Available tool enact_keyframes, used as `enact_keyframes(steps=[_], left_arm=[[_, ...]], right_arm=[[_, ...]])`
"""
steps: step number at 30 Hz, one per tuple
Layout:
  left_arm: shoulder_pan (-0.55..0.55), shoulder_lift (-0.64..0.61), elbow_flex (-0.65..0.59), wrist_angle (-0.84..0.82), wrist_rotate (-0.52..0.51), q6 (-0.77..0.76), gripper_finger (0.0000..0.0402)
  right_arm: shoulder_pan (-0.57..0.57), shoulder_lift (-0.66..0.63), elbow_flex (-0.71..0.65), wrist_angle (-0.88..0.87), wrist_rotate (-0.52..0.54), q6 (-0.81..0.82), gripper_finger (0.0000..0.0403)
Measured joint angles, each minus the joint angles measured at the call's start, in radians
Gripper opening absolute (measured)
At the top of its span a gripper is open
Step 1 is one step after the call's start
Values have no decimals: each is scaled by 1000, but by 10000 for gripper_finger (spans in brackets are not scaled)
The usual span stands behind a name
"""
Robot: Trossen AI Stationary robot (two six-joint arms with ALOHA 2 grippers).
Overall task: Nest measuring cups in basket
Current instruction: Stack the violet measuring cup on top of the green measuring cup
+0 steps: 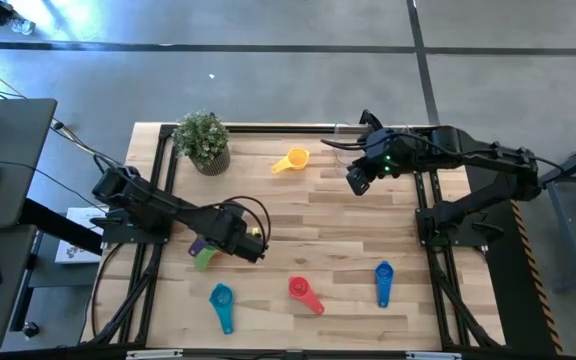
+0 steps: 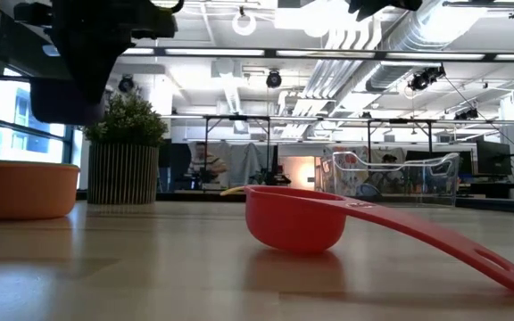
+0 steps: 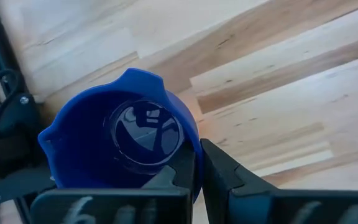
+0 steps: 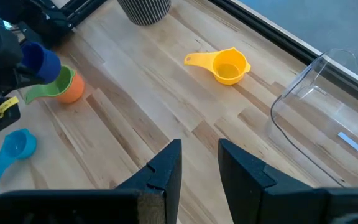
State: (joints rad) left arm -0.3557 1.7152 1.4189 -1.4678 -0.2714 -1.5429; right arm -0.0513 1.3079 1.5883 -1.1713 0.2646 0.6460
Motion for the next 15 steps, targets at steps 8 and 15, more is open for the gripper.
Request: enact_keyframes(steps=[8,15], left_arm=[[0,-160,-134,14,3,-34,3],[4,-295,-267,174,3,-78,3]], right_arm=[[0,0,0,-8,0,0,97],[0,0,0,-7,2,0,97]])
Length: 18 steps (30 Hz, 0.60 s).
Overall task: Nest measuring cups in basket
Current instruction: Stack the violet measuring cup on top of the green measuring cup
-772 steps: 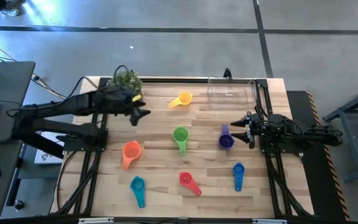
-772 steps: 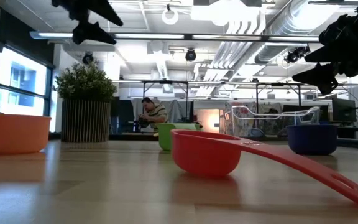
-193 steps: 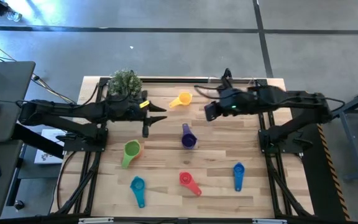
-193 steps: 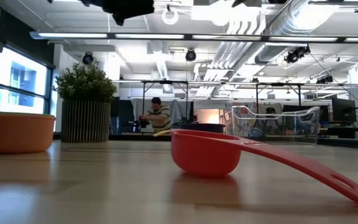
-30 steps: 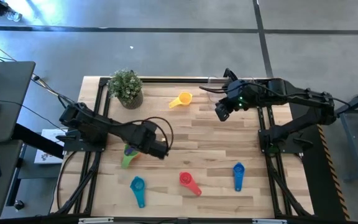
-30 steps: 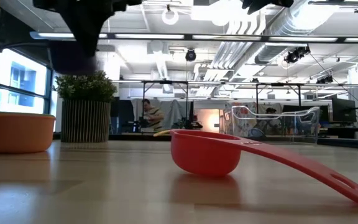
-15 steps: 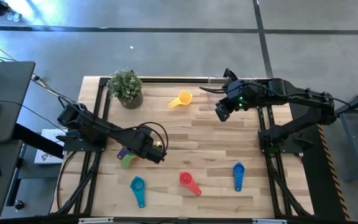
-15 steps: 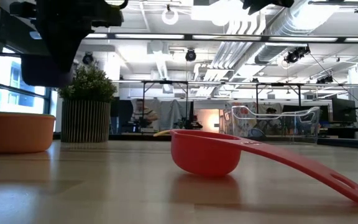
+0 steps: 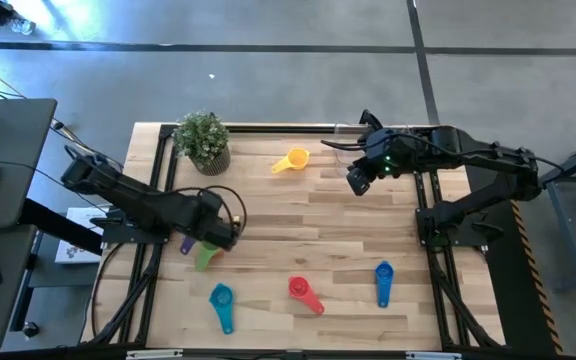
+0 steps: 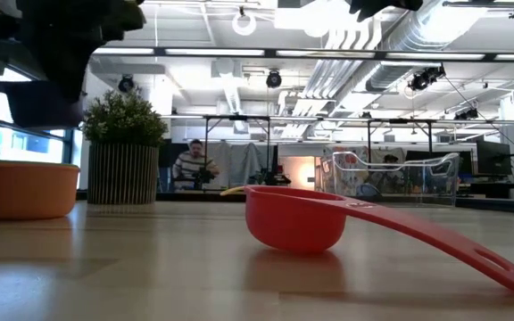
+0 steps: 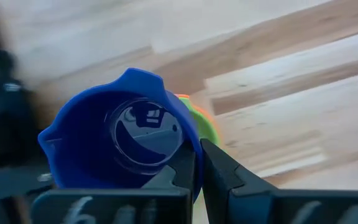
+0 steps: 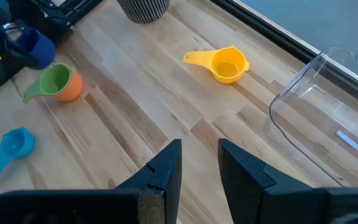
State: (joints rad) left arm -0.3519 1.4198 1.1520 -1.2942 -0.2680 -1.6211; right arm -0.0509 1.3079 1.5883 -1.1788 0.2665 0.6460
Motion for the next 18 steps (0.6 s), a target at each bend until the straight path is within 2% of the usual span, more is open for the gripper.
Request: enact_keyframes(steps=[5,11,18], left_arm=[[0,26,-13,99,5,5,3],[-12,78,-14,98,48,-87,3],[-44,86,-14,104,49,-188,3]], right_arm=[[0,0,0,0,14,0,97],[0,0,0,-5,14,0,97],[0,0,0,-25,14,-17,97]])
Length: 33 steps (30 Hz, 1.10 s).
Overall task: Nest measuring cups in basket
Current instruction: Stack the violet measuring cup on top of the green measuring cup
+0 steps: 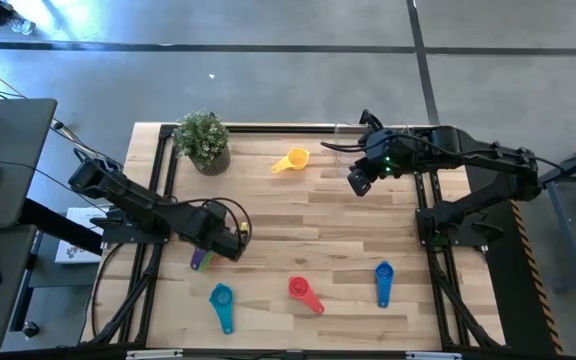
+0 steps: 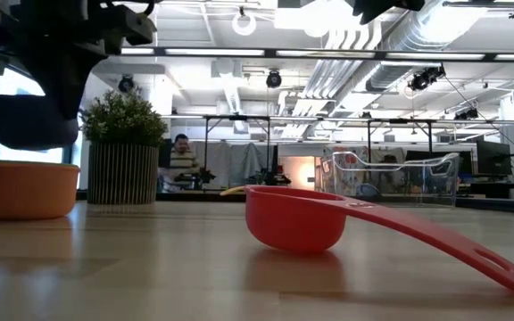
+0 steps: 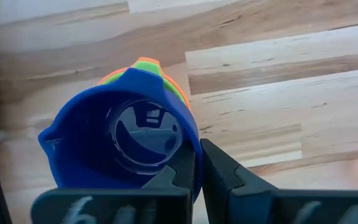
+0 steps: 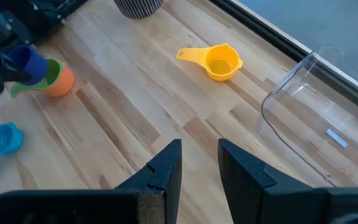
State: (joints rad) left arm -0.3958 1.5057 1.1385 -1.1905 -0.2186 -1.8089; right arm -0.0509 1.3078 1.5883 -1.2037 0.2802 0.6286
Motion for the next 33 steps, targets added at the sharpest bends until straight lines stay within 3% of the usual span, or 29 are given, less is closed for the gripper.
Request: enact_keyframes(steps=[33], left_arm=[[18,61,1,-9,25,-20,16]], right_arm=[[1,0,0,-20,-48,-9,97]])
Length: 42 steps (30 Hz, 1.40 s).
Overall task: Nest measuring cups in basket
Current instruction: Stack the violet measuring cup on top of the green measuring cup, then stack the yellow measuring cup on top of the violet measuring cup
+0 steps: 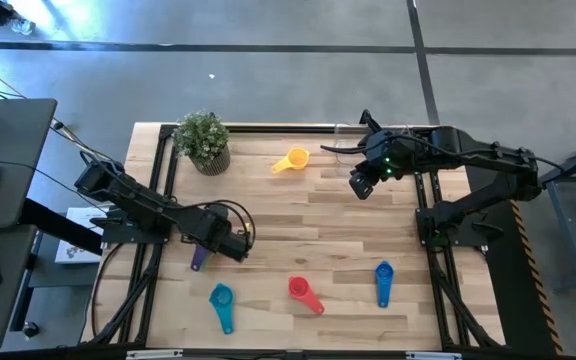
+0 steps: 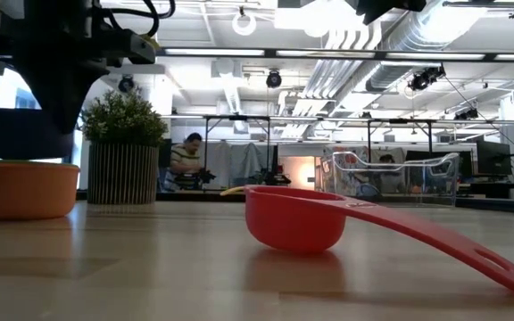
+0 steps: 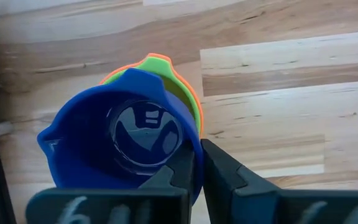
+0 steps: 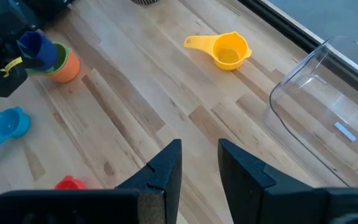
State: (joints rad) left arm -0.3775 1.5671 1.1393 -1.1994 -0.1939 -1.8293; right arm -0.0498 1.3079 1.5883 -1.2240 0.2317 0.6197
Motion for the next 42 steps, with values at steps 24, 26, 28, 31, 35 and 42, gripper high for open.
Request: enact_keyframes(steps=[24,26,28,31,35,42], left_arm=[[51,0,0,2,54,53,58],[51,0,0,1,55,53,58],[51,0,0,1,66,53,58],[51,0,0,0,73,54,58],[51,0,0,0,73,56,58],[57,0,0,-3,58,79,58]], right_arm=[[0,0,0,-19,0,0,97],[0,0,0,-19,0,-12,97],[0,0,0,-19,0,-18,97],[0,0,0,-19,0,-18,97],[0,0,0,-19,0,-18,97],[0,0,0,-19,0,-18,97]])
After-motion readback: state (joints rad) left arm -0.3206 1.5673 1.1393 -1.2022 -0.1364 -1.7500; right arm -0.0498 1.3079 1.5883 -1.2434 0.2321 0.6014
